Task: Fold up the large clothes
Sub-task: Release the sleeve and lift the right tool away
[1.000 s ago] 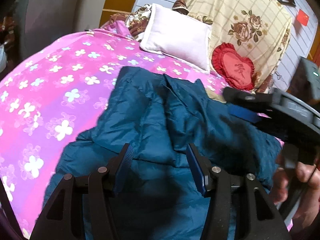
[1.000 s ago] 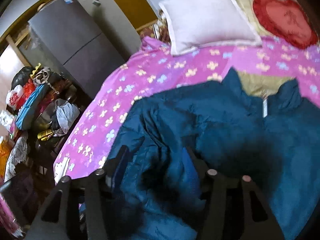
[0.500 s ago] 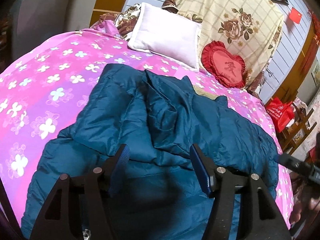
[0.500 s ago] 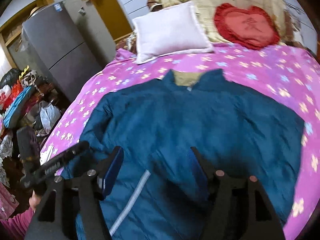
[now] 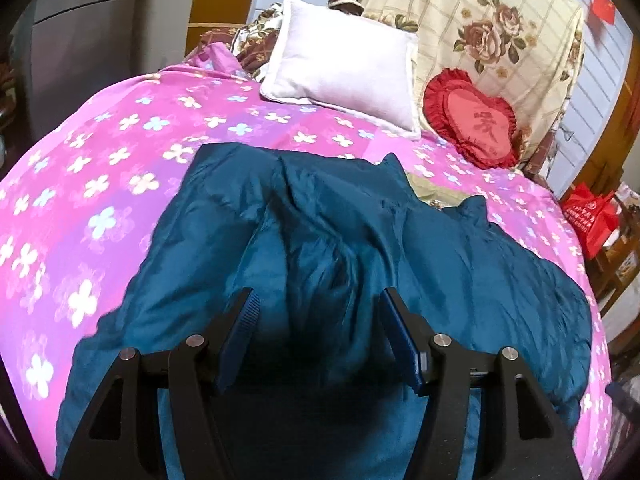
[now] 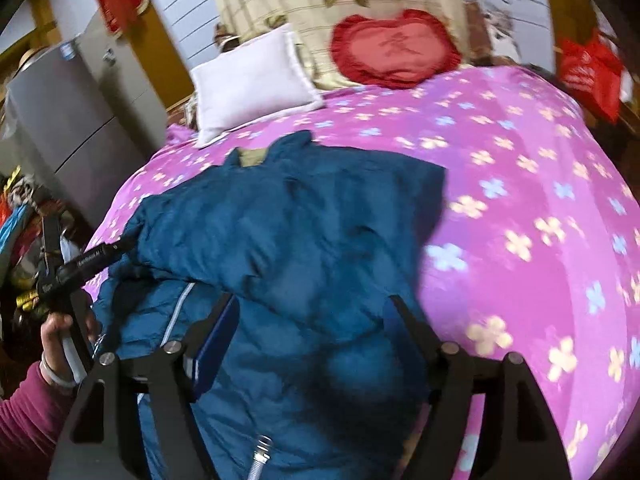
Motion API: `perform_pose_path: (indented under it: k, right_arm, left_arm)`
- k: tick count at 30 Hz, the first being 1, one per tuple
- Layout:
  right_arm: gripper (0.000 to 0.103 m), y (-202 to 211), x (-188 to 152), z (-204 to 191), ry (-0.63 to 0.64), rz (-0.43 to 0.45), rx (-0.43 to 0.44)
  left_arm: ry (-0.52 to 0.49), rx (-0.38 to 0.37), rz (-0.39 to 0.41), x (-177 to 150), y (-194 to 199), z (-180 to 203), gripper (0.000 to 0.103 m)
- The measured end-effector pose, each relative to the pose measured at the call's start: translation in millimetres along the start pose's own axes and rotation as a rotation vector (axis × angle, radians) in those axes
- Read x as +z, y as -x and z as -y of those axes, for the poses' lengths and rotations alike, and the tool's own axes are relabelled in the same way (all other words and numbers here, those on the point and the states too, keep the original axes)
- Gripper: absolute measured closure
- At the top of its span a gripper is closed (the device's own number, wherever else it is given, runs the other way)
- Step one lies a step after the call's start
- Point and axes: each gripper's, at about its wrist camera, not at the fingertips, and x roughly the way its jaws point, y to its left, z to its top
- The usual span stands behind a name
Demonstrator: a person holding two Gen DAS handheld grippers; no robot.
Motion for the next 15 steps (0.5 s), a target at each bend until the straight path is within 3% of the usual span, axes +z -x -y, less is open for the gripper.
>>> perform_pose_path:
  k: [2,3,4,6,11,15]
  right_arm:
    - [0.025,-1,-5,10,-0.024,-0.008,-0.006]
    - [0.025,-1,-8,13,-0.031,-0.011,-0.008]
    - [0.025,-2,-10,14,-0.038,-0.013,-0.011]
    - [0.025,-4,-10,16,-0.045,-0.012,-0.018]
    - [0.025,-15,-3,7,-0.038,0.001,-0.027]
    - [0.025,-44,5,-2,-0.027,-0.016,-0.020]
  left_arm:
    - [0.010,0.005,-0.002,6,-8,0,0.071]
    - [0.019,0.003,0.000,8,-11,-1,0.100]
    - [0.018,0.023,-0.010,11,-14,-1,0.103]
    - [0.022,0.021,-0.010,16,-12,-4,0.103]
    - [-0.015,0.039,0.091,14,23,-16,0.103]
    - [-0.025,0.094,0.026,3,6,-35,0.103]
